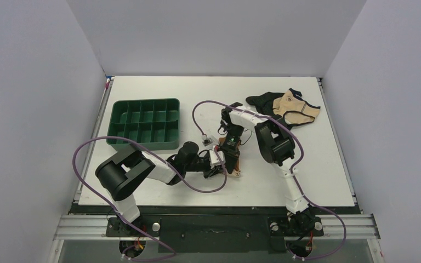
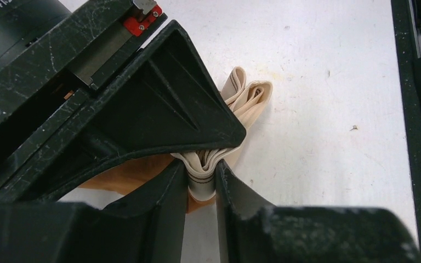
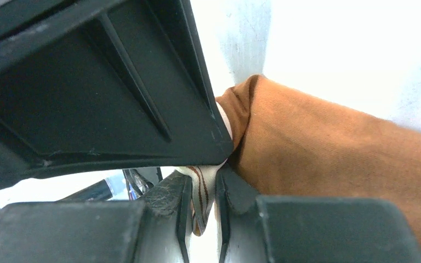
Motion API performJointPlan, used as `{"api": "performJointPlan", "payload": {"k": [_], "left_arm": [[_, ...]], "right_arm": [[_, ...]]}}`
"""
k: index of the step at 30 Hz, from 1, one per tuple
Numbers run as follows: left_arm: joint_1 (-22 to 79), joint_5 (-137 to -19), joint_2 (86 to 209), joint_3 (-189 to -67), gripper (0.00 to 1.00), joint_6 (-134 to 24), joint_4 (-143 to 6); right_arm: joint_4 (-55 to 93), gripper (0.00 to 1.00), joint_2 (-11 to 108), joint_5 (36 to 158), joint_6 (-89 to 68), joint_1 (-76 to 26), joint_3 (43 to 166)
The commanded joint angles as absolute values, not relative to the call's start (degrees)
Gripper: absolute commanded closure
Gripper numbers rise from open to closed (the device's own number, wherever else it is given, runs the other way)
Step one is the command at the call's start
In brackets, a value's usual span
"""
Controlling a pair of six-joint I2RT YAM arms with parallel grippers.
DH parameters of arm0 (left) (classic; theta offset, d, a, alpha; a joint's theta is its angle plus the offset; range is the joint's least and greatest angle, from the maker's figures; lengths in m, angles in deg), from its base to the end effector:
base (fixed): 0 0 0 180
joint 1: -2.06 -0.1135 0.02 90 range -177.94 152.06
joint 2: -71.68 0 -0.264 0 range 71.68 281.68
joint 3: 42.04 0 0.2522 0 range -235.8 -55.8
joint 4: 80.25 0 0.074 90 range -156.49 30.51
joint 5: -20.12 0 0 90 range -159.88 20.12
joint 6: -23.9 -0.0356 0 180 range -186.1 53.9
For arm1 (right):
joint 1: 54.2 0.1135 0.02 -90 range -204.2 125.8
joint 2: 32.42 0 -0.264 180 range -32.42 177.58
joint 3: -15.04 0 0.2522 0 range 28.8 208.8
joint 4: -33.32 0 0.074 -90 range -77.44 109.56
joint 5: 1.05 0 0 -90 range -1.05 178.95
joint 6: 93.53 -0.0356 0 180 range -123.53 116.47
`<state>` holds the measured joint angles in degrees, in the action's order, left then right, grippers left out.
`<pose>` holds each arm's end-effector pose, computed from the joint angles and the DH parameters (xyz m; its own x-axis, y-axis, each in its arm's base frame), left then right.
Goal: Roll the underwear
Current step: Roll the underwear to the center of the board.
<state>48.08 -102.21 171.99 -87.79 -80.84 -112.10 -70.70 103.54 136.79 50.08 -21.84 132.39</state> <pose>0.2012 -0.2359 0.1276 -0.0174 0.3276 -0.9446 0.9875 0.1535 0.0350 0.3204 0.2342 0.1341 -0.4046 -0.8961 -0.1826 -0.5855 0.1004 0.8044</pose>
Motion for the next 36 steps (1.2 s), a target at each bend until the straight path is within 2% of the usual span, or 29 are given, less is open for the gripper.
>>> {"api": "performJointPlan", "payload": {"k": [1, 6, 11, 15, 20, 31, 36], "left_arm": [[48.29, -103.42, 172.97, -90.00, 0.83, -80.05, -110.60], [47.72, -103.98, 172.61, -90.52, 1.00, -79.52, -107.38], [47.03, -104.31, 172.07, -91.20, 1.00, -77.99, -103.48], [46.07, -105.46, 172.76, -92.97, 1.00, -75.28, -100.98], [44.24, -107.14, 174.07, -94.98, 1.00, -70.98, -99.21], [39.06, -111.63, 178.88, -101.62, 1.00, -61.04, -91.22], [36.67, -114.59, 183.10, -106.42, 1.00, -56.04, -86.44]], "right_arm": [[-70.31, 0.96, 103.48, 139.17, 51.72, -22.22, 132.36], [-70.31, 0.87, 101.88, 138.91, 51.22, -22.59, 131.87], [-70.29, 0.71, 98.70, 138.71, 50.46, -23.41, 130.85], [-70.06, 0.63, 95.56, 138.70, 49.99, -24.59, 129.87], [-69.95, 0.60, 91.69, 138.70, 49.64, -26.77, 128.47], [-69.04, 0.60, 85.22, 140.56, 50.51, -33.69, 123.34], [-62.12, 0.60, 78.58, 141.30, 46.97, -36.76, 116.82]]}}
